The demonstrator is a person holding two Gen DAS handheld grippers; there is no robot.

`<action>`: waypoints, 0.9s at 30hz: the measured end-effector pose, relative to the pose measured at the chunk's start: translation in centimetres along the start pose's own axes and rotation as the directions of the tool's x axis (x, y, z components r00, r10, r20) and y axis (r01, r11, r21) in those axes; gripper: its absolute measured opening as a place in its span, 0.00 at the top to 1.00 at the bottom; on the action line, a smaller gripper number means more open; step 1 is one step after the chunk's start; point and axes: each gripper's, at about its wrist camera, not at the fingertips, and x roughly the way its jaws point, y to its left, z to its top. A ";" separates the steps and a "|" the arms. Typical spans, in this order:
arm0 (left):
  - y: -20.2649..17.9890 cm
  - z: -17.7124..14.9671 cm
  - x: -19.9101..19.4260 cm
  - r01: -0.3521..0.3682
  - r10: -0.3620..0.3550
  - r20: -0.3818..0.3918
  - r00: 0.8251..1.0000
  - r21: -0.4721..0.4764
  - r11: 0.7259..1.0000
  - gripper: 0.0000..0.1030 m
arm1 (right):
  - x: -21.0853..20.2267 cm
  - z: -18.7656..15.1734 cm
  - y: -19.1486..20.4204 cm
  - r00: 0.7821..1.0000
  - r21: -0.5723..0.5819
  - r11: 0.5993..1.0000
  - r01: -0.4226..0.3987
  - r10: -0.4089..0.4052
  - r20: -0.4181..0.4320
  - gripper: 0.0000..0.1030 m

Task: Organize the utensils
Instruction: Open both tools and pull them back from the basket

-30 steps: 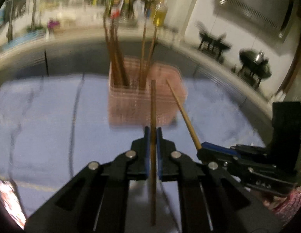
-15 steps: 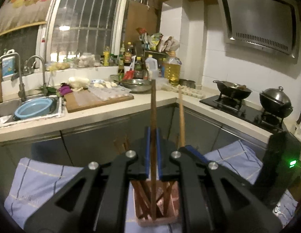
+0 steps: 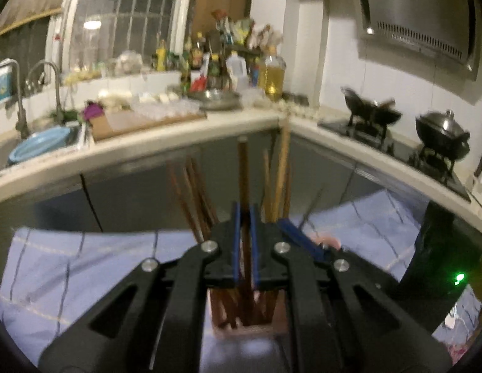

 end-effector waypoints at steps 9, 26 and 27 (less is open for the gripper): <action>1.7 -2.4 -5.3 -0.033 0.033 -0.011 0.999 -0.089 0.995 0.43 | -7.2 -2.2 0.8 0.998 0.030 0.999 0.014 -0.012 -0.066 0.79; -3.9 -12.8 -21.9 -0.259 0.262 0.020 0.965 -0.087 0.962 0.06 | -25.9 -10.8 4.9 0.955 0.194 0.968 0.162 -0.104 -0.278 0.44; -4.7 -13.4 -22.8 -0.287 0.290 0.031 0.957 -0.075 0.955 0.06 | -26.8 -11.1 5.3 0.954 0.193 0.966 0.169 -0.111 -0.279 0.44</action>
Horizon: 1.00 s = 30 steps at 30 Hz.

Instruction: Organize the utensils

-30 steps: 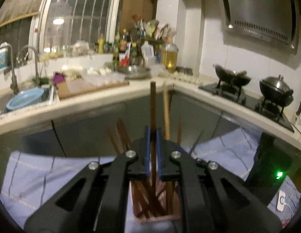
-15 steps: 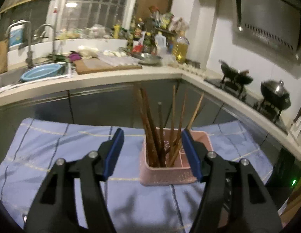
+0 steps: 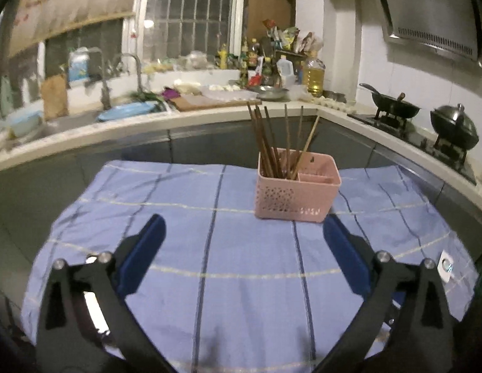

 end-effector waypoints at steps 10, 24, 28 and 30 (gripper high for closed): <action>-2.5 -2.9 -8.7 -0.088 0.079 0.090 0.993 0.096 0.992 0.06 | -7.0 -2.0 1.7 0.996 0.023 0.999 -0.048 0.046 0.075 0.39; -3.2 -3.9 -13.6 -0.052 0.044 0.111 0.993 0.071 0.996 0.06 | -12.1 -3.2 3.5 0.984 -0.035 0.998 -0.060 0.065 0.165 0.35; -3.5 -4.3 -13.5 -0.082 0.072 0.106 0.992 0.088 0.993 0.06 | -12.0 -3.2 3.5 0.984 -0.035 0.997 -0.062 0.067 0.163 0.35; -3.4 -4.3 -13.3 -0.090 0.081 0.105 0.991 0.083 0.992 0.06 | -11.7 -3.1 3.6 0.986 -0.037 0.997 -0.063 0.068 0.154 0.35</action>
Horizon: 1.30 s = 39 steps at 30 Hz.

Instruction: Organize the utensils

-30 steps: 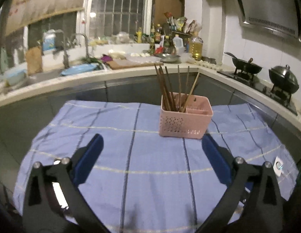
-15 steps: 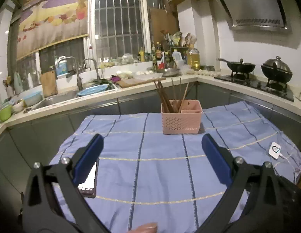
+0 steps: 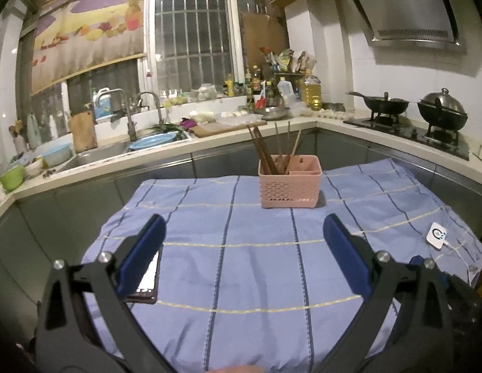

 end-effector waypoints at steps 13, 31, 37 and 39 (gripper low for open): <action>0.4 0.0 1.9 0.044 -0.045 -0.035 0.998 -0.029 0.999 0.06 | 1.5 -0.1 0.7 0.999 -0.014 1.000 0.026 -0.027 -0.023 0.35; -0.1 -0.1 2.0 0.065 -0.066 -0.034 0.997 -0.030 0.997 0.06 | 1.6 0.0 0.5 0.999 -0.018 0.999 0.042 -0.043 -0.012 0.35; -0.5 -0.6 2.1 0.063 -0.064 -0.044 0.997 -0.017 0.998 0.06 | 1.6 0.0 0.4 0.999 -0.019 0.999 0.043 -0.043 -0.007 0.35; -0.5 -0.8 2.6 0.060 -0.061 -0.057 0.997 -0.014 0.998 0.06 | 1.8 0.0 0.3 0.999 -0.019 0.999 0.043 -0.043 -0.005 0.35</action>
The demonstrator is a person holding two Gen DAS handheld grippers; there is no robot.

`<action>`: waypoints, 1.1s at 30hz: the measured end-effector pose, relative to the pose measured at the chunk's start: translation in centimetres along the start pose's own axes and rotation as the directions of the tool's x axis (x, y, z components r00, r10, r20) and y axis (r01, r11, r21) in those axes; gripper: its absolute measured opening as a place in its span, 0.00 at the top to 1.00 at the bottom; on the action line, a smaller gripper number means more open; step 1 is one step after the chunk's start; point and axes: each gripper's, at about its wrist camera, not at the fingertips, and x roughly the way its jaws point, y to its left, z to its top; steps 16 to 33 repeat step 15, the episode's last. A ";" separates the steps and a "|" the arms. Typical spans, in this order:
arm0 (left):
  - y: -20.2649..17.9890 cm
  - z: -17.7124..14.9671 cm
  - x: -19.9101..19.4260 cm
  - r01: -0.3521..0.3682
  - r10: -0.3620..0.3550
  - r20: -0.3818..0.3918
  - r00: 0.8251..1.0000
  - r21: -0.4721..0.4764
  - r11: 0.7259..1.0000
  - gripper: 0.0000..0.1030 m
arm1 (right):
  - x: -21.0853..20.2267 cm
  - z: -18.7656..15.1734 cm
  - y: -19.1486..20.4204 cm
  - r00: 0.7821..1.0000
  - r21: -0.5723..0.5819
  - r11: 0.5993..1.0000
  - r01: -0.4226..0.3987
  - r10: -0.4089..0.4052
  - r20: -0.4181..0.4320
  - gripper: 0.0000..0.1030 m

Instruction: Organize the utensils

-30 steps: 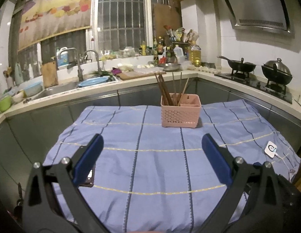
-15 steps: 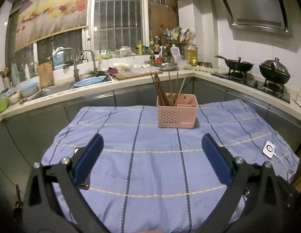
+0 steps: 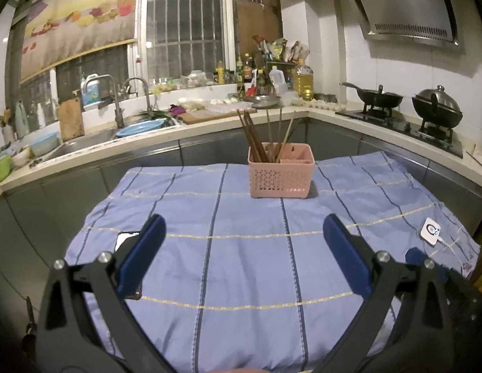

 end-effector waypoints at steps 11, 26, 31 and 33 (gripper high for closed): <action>0.6 0.0 4.3 -0.016 0.015 -0.080 0.997 -0.010 1.000 0.06 | 4.1 1.0 -1.2 0.998 0.025 1.000 0.014 -0.012 -0.064 0.35; 0.6 -0.2 6.7 -0.009 0.007 -0.120 0.993 -0.017 1.000 0.06 | 5.8 0.7 -2.2 0.994 0.049 0.998 0.034 -0.028 -0.102 0.35; 0.6 -0.2 6.7 -0.009 0.007 -0.120 0.993 -0.017 1.000 0.06 | 5.8 0.7 -2.2 0.994 0.049 0.998 0.034 -0.028 -0.102 0.35; 0.6 -0.2 6.7 -0.009 0.007 -0.120 0.993 -0.017 1.000 0.06 | 5.8 0.7 -2.2 0.994 0.049 0.998 0.034 -0.028 -0.102 0.35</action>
